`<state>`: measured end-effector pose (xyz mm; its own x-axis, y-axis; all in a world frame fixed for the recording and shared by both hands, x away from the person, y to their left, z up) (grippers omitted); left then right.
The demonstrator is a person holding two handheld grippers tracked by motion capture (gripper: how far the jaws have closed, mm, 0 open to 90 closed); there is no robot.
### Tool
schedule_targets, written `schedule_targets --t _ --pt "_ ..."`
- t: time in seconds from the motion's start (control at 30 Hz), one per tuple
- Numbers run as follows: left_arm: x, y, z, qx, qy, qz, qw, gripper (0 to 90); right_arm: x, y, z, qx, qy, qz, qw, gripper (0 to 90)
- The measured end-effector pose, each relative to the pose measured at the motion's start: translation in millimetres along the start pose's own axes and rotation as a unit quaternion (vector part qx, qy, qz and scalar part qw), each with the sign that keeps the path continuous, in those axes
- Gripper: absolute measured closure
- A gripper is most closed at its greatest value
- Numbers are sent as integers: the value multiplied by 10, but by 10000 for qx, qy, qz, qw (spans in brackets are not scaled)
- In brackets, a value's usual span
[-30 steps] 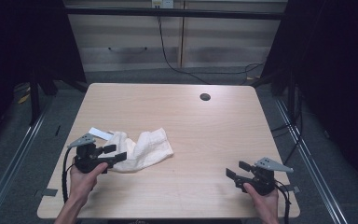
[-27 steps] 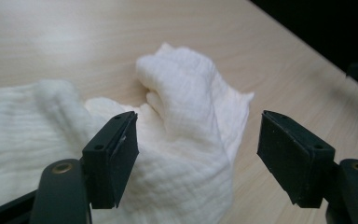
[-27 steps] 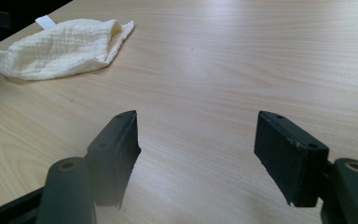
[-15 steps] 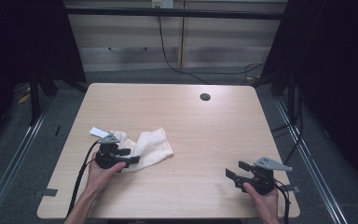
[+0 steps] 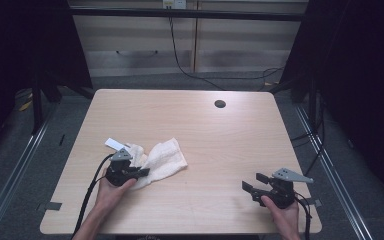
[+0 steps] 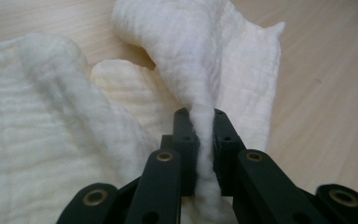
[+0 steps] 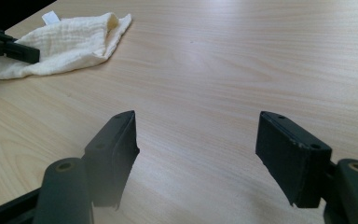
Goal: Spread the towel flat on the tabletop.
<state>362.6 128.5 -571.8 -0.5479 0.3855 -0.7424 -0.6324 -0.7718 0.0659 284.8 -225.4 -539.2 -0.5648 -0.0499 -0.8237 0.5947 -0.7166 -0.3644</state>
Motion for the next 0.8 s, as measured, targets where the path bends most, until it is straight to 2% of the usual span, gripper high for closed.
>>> schedule_targets --t 0.03,0.13,0.17,0.2,0.23,0.3,0.37,0.4,0.47,0.5,0.53,0.57,0.67,0.7,0.8 --pt "0 0 0 0 0 0 10000 833 0 0 0 0 0 0 10000 294" --pt "25 160 16 217 -31 -234 9995 833 3 0 -5 -17 -15 -1 10000 294" --pt "25 160 16 217 -31 -234 9995 833 3 0 -5 -17 -15 -1 10000 294" --pt "31 236 22 257 -47 -361 9990 833 11 6 -10 -5 -50 -25 10000 293" --pt "31 236 22 257 -47 -361 9990 833 11 6 -10 -5 -50 -25 10000 293" --pt "42 346 25 363 -75 -454 9983 833 20 9 -16 6 -79 -64 9999 295" --pt "43 419 23 460 -92 -437 9979 833 26 11 -18 -3 -98 -86 9999 295" --pt "43 419 23 460 -92 -437 9979 833 26 11 -18 -3 -98 -86 9999 295" --pt "38 481 11 472 -76 -469 9978 833 31 11 -21 -9 -115 -96 9999 295" --pt "31 558 -3 527 -91 -489 9974 833 38 8 -30 -27 -152 -76 9999 295" --pt "31 558 -3 527 -91 -489 9974 833 38 7 -33 -29 -160 -72 9998 295" --pt "29 642 -11 622 -99 -559 9964 833 39 2 -35 -38 -173 -70 9998 295" --pt "33 718 -11 704 -122 -610 9956 833 41 -10 -40 -58 -197 -39 9998 295" --pt "38 751 -9 749 -125 -697 9947 833 41 -10 -40 -58 -197 -39 9998 295" --pt "47 871 -9 902 -136 -725 9932 837 68 -16 -61 -77 -331 0 9994 318"
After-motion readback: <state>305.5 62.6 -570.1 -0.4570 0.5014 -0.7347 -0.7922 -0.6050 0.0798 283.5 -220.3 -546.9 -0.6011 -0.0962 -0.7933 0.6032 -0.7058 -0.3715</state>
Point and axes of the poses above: each handheld gripper's, and its own axes: z roughly backward along the jaws, x roughly out of its underside, y roughly to its right, the point moved 10 cm from there along -z, roughly forward along the jaws, and after that the axes turned 15 degrees about -x, right-handed, at the moved point
